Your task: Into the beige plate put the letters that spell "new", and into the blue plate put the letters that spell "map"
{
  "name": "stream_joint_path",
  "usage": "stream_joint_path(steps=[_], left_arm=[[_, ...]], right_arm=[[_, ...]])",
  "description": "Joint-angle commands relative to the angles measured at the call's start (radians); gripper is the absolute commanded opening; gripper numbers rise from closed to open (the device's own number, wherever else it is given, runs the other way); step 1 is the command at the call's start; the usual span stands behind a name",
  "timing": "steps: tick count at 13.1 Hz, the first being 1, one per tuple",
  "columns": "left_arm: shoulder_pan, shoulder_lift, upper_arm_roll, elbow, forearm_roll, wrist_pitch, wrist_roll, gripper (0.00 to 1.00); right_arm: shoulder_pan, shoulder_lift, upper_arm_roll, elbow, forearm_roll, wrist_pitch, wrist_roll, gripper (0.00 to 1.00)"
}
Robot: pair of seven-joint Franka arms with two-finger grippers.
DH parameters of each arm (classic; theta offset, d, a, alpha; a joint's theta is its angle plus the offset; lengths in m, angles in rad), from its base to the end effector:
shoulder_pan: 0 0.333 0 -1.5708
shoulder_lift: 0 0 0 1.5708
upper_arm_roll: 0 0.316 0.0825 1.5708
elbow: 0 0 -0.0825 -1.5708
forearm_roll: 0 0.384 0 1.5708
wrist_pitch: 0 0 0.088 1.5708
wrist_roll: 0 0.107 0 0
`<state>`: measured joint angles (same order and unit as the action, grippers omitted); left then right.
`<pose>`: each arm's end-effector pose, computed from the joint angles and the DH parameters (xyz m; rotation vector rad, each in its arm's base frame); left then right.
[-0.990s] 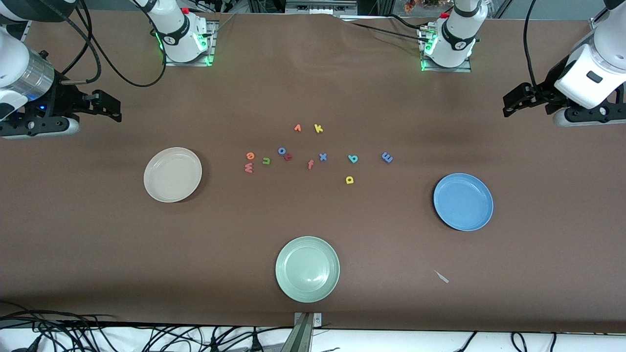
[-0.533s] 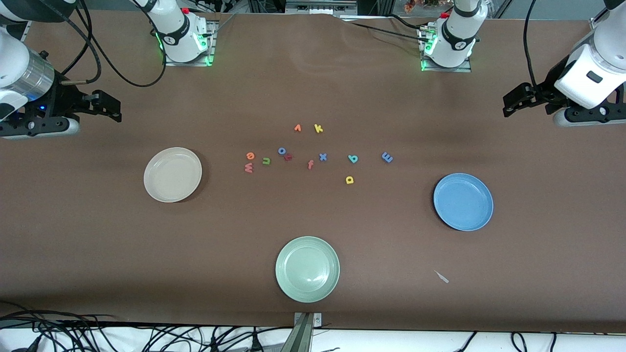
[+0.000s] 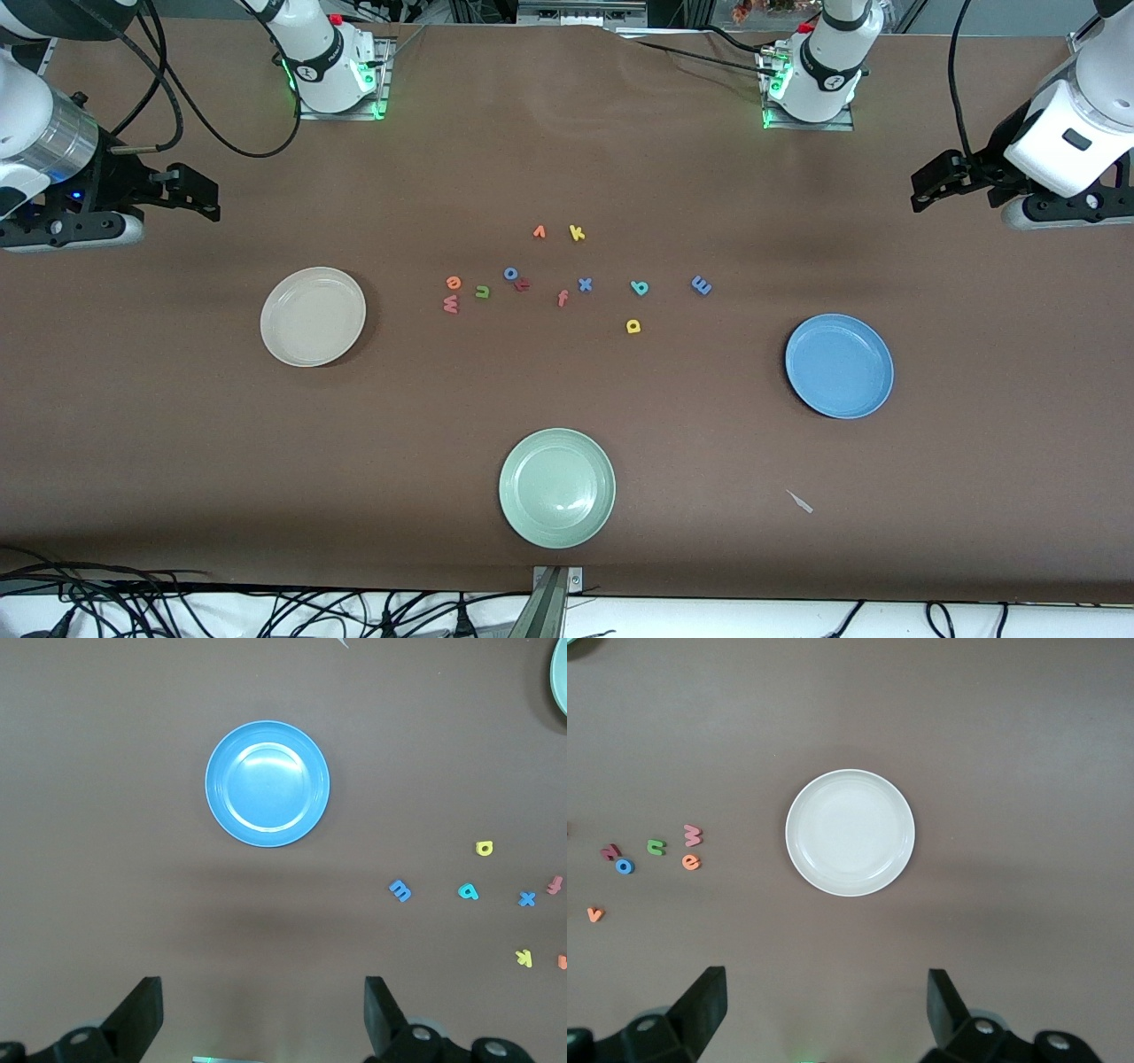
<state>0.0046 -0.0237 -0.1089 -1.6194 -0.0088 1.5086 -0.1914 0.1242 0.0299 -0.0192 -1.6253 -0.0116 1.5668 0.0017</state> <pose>0.5362 -0.0578 0.6095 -3.1289 -0.1363 0.1366 0.5567 0.0576 0.5819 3.1175 0.1619 -0.1369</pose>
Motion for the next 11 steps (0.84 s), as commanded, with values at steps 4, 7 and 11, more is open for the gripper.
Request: stream_joint_path(steps=[4,7,11], left_arm=[[0.006,-0.002,-0.005,0.016,-0.010,-0.021,0.017,1.00],[0.005,-0.002,-0.005,0.016,-0.010,-0.021,0.017,1.00],[0.005,-0.002,-0.005,0.016,-0.010,-0.021,0.017,1.00]], right_arm=[[-0.011,-0.025,0.012,-0.030,-0.013,0.018,-0.012,1.00],[-0.011,-0.025,0.010,-0.036,-0.011,0.022,-0.012,1.00],[-0.011,-0.028,0.012,-0.042,-0.011,0.026,-0.012,1.00]])
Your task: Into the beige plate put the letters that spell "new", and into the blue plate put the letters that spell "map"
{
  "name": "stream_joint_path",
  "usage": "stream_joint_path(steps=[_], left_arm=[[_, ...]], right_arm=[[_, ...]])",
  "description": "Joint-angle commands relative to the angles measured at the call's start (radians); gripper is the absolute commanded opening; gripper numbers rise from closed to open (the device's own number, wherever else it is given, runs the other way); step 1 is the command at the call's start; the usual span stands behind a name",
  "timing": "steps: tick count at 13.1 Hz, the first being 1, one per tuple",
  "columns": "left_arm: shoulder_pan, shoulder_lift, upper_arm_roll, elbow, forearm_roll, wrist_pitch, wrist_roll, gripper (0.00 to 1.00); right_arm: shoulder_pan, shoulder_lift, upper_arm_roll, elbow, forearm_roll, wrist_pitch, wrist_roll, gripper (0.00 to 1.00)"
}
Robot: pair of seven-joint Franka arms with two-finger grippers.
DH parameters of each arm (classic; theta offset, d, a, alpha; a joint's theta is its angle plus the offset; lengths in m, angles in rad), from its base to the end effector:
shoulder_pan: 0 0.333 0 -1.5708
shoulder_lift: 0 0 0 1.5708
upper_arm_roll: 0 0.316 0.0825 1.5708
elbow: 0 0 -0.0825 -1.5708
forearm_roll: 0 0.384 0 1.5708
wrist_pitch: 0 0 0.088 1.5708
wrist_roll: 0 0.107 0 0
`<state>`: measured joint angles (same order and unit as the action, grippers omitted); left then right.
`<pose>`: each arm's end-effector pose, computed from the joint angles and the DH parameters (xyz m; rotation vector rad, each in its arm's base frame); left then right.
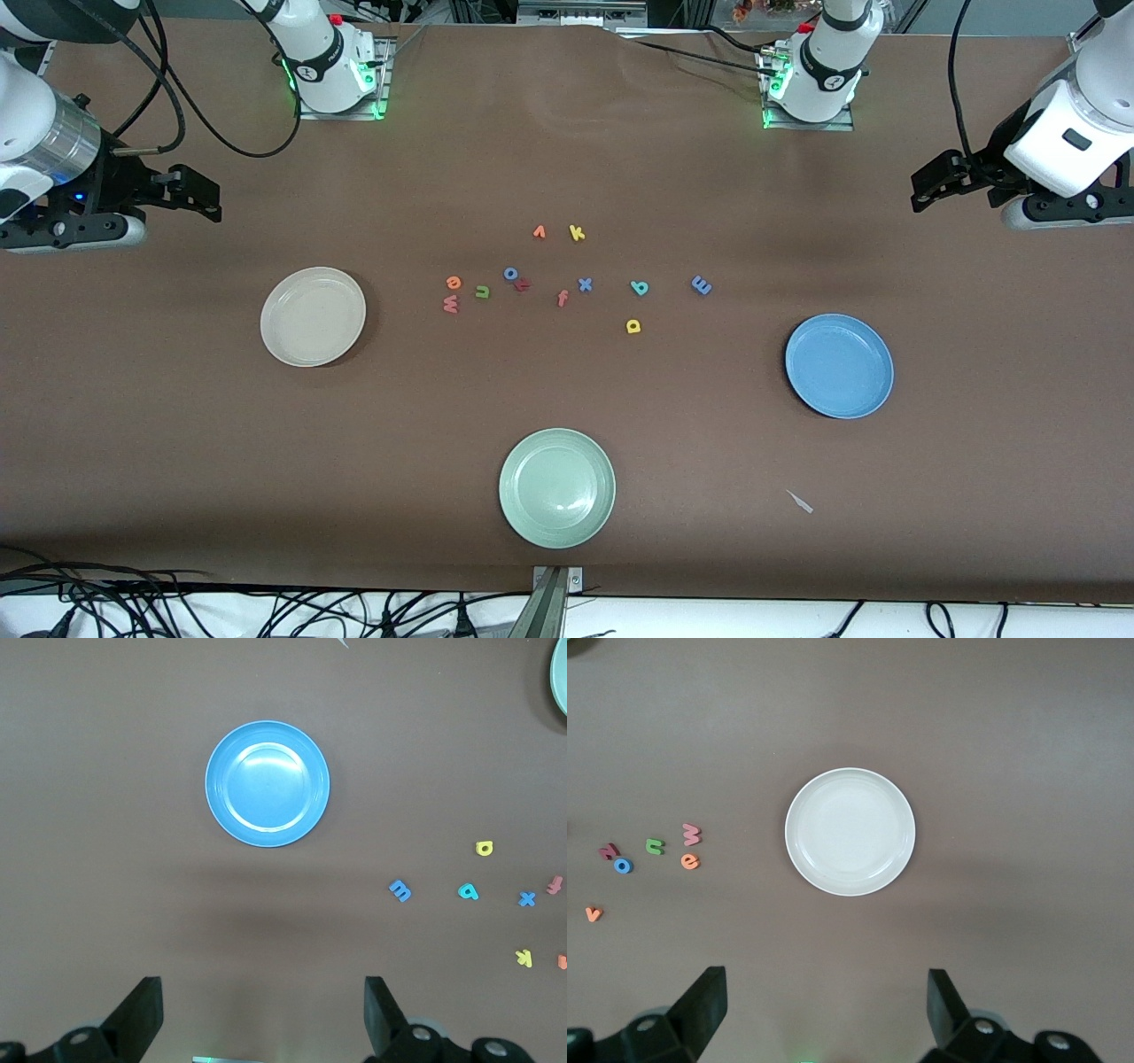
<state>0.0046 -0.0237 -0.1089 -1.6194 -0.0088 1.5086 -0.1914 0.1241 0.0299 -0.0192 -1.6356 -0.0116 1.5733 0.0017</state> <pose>0.5362 -0.0578 0.6095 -3.1289 -0.1363 0.1366 0.5568 0.0575 0.5776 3.1171 0.1618 -0.1428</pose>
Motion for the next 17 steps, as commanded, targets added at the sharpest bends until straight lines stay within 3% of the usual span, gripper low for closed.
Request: stream_joint_path(steps=[1,17], left_arm=[[0.005,-0.002,-0.005,0.016,-0.010,-0.021,0.016,1.00],[0.005,-0.002,-0.005,0.016,-0.011,-0.021,0.015,1.00]], right_arm=[[-0.011,-0.028,0.010,-0.032,-0.011,0.017,-0.012,1.00],[-0.011,-0.041,0.010,-0.058,-0.011,0.037,-0.012,1.00]])
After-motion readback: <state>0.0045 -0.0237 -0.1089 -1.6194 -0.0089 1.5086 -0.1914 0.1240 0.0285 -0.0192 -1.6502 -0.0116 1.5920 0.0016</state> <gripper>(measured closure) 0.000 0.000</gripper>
